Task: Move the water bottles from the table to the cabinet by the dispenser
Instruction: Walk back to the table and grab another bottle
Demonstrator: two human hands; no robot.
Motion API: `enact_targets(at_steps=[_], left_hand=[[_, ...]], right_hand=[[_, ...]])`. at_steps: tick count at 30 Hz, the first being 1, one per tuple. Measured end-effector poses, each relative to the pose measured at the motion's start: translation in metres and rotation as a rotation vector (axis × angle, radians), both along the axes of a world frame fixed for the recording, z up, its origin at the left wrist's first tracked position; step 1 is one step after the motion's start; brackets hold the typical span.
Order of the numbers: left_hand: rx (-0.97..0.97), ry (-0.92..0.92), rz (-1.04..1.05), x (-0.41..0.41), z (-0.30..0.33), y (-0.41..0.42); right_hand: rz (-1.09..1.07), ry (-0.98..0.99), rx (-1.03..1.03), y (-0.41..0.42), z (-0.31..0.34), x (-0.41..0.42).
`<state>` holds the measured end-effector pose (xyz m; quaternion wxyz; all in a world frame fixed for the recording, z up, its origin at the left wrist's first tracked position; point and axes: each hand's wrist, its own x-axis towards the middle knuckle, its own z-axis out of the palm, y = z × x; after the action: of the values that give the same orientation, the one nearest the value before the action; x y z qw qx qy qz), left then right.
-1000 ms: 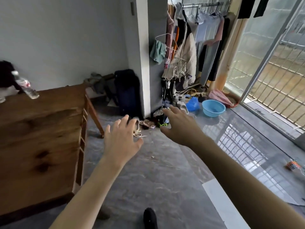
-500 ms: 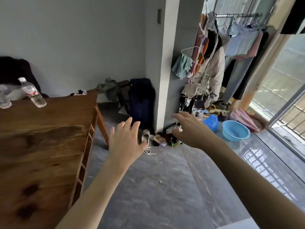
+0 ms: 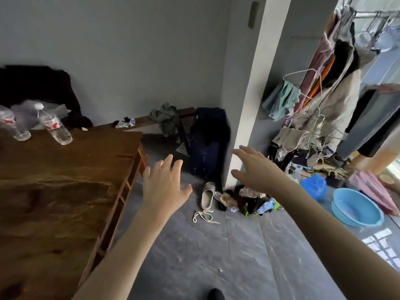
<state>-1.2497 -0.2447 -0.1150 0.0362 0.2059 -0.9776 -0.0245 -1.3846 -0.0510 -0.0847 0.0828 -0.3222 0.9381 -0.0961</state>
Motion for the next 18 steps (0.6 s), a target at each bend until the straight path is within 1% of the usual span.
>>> enact_targets(at_steps=[6,13,18], left_hand=[[0.012,-0.006,0.126,-0.072,0.003,-0.032],[0.03,-0.085,0.303,-0.112,-0.002,-0.091],[0.056,-0.109,0.42,-0.131,-0.013,-0.155]], right_hand=[[0.176,-0.037,0.027,-0.058,-0.003,-0.086],[0.363,-0.069,0.025,-0.148,-0.014,-0.145],[0.479,-0.111,0.048,-0.225,-0.027,-0.178]])
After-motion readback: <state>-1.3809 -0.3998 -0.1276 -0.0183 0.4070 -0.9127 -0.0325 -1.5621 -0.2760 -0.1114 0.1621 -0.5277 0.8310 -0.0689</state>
